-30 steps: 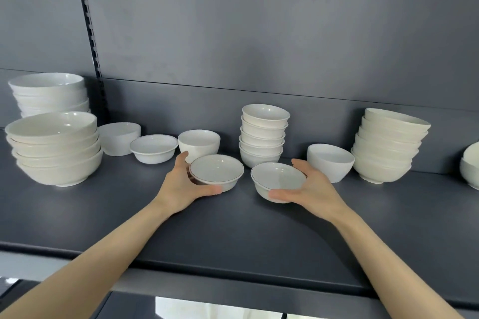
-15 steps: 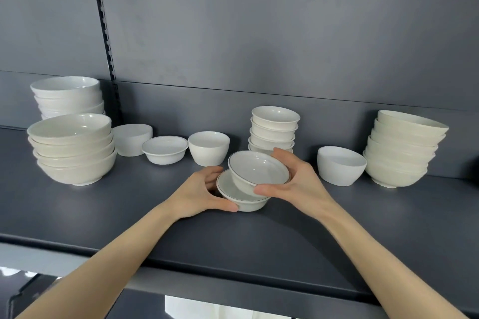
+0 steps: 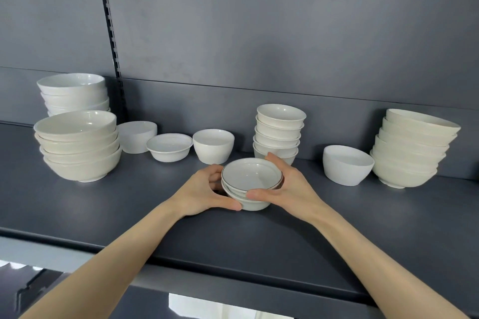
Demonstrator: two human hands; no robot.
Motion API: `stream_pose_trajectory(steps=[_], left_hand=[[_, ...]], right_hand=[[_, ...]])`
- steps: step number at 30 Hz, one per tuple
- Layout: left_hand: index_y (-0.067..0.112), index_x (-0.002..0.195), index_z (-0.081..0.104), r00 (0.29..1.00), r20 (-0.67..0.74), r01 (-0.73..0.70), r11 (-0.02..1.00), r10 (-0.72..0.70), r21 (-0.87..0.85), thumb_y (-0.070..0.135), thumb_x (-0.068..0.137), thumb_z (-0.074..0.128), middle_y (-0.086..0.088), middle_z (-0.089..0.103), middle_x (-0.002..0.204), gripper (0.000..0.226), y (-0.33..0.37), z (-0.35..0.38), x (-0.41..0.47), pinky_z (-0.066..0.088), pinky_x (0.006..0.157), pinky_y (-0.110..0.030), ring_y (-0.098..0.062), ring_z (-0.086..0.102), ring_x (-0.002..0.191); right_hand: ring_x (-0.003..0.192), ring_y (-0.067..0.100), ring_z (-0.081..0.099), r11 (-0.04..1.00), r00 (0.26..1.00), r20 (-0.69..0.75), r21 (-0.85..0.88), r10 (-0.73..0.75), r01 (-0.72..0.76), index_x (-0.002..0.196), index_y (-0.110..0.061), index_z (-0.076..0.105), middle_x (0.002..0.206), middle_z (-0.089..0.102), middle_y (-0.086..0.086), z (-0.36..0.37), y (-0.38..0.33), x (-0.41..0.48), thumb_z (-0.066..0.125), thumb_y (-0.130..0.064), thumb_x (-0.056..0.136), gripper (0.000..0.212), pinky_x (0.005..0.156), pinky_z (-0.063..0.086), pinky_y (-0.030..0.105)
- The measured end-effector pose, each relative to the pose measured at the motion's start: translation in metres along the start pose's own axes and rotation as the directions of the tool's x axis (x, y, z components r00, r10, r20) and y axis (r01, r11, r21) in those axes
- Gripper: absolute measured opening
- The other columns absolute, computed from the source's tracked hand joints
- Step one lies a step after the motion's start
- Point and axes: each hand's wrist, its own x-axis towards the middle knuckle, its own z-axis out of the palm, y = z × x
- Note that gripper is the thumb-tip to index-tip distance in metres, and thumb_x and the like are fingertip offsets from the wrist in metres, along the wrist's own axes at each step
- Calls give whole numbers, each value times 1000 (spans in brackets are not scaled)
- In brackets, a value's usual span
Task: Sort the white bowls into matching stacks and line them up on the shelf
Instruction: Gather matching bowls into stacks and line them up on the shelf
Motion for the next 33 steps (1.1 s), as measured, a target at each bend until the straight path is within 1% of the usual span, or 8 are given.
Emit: stream_pose_trajectory(steps=[8,13,16,20,22,25,28,33], left_hand=[[19,125,56,1000,4,-28,999,28,37,30,46,88,7,70,115,86,1,-2,-3,46,100,-25,-6,64,109],[14,110,64,1000,-23,-15,998,16,63,7,64,87,0,75,101,51,0,-10,-7,49,94,-25,-11,69,98],[15,95,70,996,-77,-32,997,38,74,8,70,83,-1,76,89,29,-2,-17,-12,52,89,-27,-13,71,87],[17,93,72,995,-75,-53,985,66,162,15,75,80,2,76,92,20,-9,-38,-17,53,92,-30,-12,70,92],[20,94,72,993,-105,-36,973,61,228,19,76,80,7,74,96,20,-15,-53,-18,51,93,-26,-9,68,97],[24,100,66,952,-300,55,935,57,351,22,77,79,9,63,105,26,-25,-75,-18,42,79,-9,-8,60,99],[18,113,61,893,-449,160,904,39,396,25,80,75,-5,59,104,37,-36,-100,-10,42,84,-25,-21,59,96],[18,139,41,909,-414,270,830,-52,488,33,87,66,-15,57,121,60,-53,-130,15,42,100,-38,-32,56,110]], right_hand=[[104,-8,59,997,997,67,60,-46,42,110,-41,50,107,64,-25,-3,-6,-6,86,-15,68,61,82,46,8],[111,-9,55,1000,993,117,-11,-18,19,124,-43,46,118,61,-28,-5,-3,-6,90,-30,62,78,95,46,21],[110,-7,56,997,992,125,-76,6,4,124,-41,48,117,62,-27,-3,-6,-2,90,-32,60,77,97,47,26],[103,0,63,997,988,149,-70,-29,40,108,-36,60,109,69,-14,10,-15,8,88,-14,63,57,91,51,21],[104,5,64,996,992,129,-89,-11,23,110,-33,60,110,68,-9,20,-15,17,91,-27,57,62,93,53,32],[104,8,62,993,994,108,-119,32,-19,113,-30,55,108,63,-13,35,-11,33,90,-47,46,78,90,53,40],[99,6,61,990,995,83,-134,63,-52,111,-26,53,101,57,-14,47,-16,43,89,-46,44,78,86,53,32],[93,2,61,992,993,73,-96,88,-81,108,-27,55,97,57,-18,60,-25,49,91,-40,49,71,79,48,24]])
